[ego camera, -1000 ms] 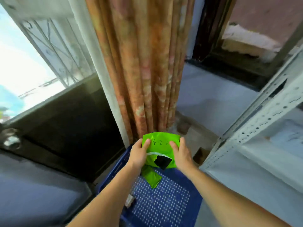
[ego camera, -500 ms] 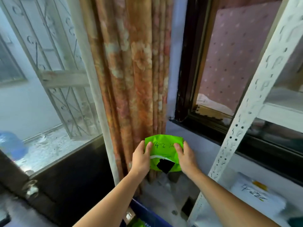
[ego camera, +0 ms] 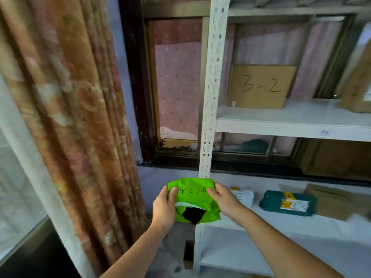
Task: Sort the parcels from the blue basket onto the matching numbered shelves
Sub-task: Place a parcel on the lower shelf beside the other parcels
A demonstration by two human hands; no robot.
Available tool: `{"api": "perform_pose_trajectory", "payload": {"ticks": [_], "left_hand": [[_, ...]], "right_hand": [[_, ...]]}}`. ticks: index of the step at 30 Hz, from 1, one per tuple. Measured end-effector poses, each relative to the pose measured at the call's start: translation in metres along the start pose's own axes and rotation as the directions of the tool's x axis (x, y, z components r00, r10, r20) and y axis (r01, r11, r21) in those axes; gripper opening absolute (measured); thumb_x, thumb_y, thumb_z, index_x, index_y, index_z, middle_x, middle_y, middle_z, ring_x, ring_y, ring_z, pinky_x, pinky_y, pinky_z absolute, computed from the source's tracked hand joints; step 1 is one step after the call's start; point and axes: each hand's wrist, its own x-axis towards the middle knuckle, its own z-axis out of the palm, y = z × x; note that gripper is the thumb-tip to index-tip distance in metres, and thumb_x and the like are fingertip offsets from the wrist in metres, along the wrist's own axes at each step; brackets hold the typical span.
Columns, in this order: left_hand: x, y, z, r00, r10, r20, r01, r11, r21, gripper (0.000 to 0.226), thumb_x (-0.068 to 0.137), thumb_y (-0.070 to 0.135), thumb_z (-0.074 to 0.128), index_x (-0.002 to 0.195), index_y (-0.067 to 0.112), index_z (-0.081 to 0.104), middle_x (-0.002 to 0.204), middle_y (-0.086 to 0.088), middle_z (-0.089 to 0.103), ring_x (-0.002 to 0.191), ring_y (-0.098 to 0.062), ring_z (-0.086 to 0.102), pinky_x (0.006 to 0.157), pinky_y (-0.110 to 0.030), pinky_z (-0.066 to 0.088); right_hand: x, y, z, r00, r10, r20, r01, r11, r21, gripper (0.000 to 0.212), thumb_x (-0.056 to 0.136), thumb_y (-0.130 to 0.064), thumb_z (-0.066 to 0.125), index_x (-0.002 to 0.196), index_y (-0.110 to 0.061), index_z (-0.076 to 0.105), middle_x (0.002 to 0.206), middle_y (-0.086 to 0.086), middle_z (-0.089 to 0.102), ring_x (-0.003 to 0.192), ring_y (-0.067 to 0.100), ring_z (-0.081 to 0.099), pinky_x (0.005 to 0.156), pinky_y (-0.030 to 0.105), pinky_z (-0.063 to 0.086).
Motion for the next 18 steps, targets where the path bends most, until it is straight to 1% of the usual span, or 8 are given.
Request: {"api": "perform_pose_trajectory", "payload": {"ticks": [2,4,6,8,11,14,16,18], "left_hand": [[-0.014,0.007,0.012,0.995,0.024,0.092,-0.021,0.999,-0.030,0.029,0.105,0.026,0.053,0.080,0.011,0.055,0.072,0.000,0.060,0.066,-0.012,0.052,0.064,-0.020,0.040],[-0.031,0.015,0.026,0.982,0.032,0.185,-0.022,0.998,-0.054,0.027,0.105,0.026,0.053,0.080,0.015,0.056,0.074,0.002,0.062,0.069,-0.011,0.054,0.062,-0.017,0.040],[-0.050,0.028,0.041,0.964,0.046,0.263,-0.030,0.997,-0.065,0.024,0.105,0.028,0.053,0.084,0.018,0.059,0.078,0.003,0.066,0.074,-0.011,0.059,0.065,-0.019,0.042],[-0.068,0.042,0.056,0.941,0.089,0.326,-0.060,0.993,-0.097,0.022,0.105,0.028,0.053,0.089,0.015,0.062,0.081,0.000,0.068,0.077,-0.016,0.062,0.068,-0.019,0.045],[-0.095,0.060,0.080,0.901,0.137,0.412,-0.094,0.988,-0.123,0.022,0.105,0.032,0.054,0.095,0.014,0.062,0.086,-0.005,0.070,0.083,-0.022,0.066,0.076,-0.036,0.051],[-0.129,0.071,0.103,0.863,0.140,0.486,-0.096,0.989,-0.114,0.021,0.104,0.035,0.055,0.089,0.019,0.058,0.071,0.004,0.063,0.065,-0.022,0.062,0.060,-0.041,0.051],[-0.153,0.077,0.117,0.842,0.142,0.520,-0.098,0.989,-0.111,0.022,0.104,0.031,0.054,0.087,0.018,0.056,0.068,0.005,0.059,0.060,-0.019,0.058,0.051,-0.037,0.050],[-0.178,0.085,0.131,0.824,0.142,0.548,-0.100,0.989,-0.106,0.021,0.105,0.026,0.053,0.089,0.014,0.057,0.072,-0.003,0.059,0.057,-0.013,0.060,0.044,-0.031,0.050]], "right_hand": [[-0.030,0.007,-0.011,0.995,0.038,-0.092,-0.036,0.999,0.025,0.019,0.106,-0.027,0.048,0.098,-0.013,0.057,0.086,0.001,0.059,0.081,0.015,0.054,0.070,0.028,0.042],[-0.060,0.017,-0.023,0.985,0.075,-0.156,-0.072,0.997,0.024,0.021,0.106,-0.029,0.048,0.102,-0.011,0.057,0.087,0.001,0.059,0.081,0.015,0.053,0.071,0.030,0.040],[-0.090,0.028,-0.038,0.969,0.112,-0.221,-0.113,0.994,0.006,0.023,0.106,-0.030,0.047,0.104,-0.009,0.057,0.087,0.004,0.061,0.079,0.017,0.055,0.069,0.032,0.041],[-0.116,0.038,-0.057,0.946,0.134,-0.294,-0.140,0.990,0.001,0.025,0.105,-0.030,0.049,0.108,-0.007,0.059,0.098,0.013,0.067,0.089,0.027,0.062,0.077,0.037,0.047],[-0.152,0.051,-0.084,0.915,0.147,-0.376,-0.163,0.987,-0.011,0.022,0.105,-0.027,0.049,0.111,-0.008,0.059,0.106,0.012,0.067,0.099,0.027,0.061,0.080,0.035,0.044],[-0.186,0.071,-0.105,0.884,0.155,-0.442,-0.185,0.982,-0.026,0.022,0.105,-0.026,0.048,0.112,-0.008,0.059,0.108,0.009,0.067,0.100,0.026,0.062,0.084,0.036,0.047],[-0.211,0.084,-0.116,0.874,0.165,-0.458,-0.199,0.980,-0.026,0.014,0.106,-0.022,0.048,0.098,-0.015,0.056,0.096,0.002,0.064,0.091,0.022,0.059,0.073,0.031,0.044],[-0.236,0.099,-0.128,0.861,0.195,-0.469,-0.229,0.973,-0.015,0.017,0.105,-0.021,0.048,0.091,-0.013,0.053,0.088,0.005,0.062,0.085,0.025,0.057,0.067,0.030,0.040]]}}
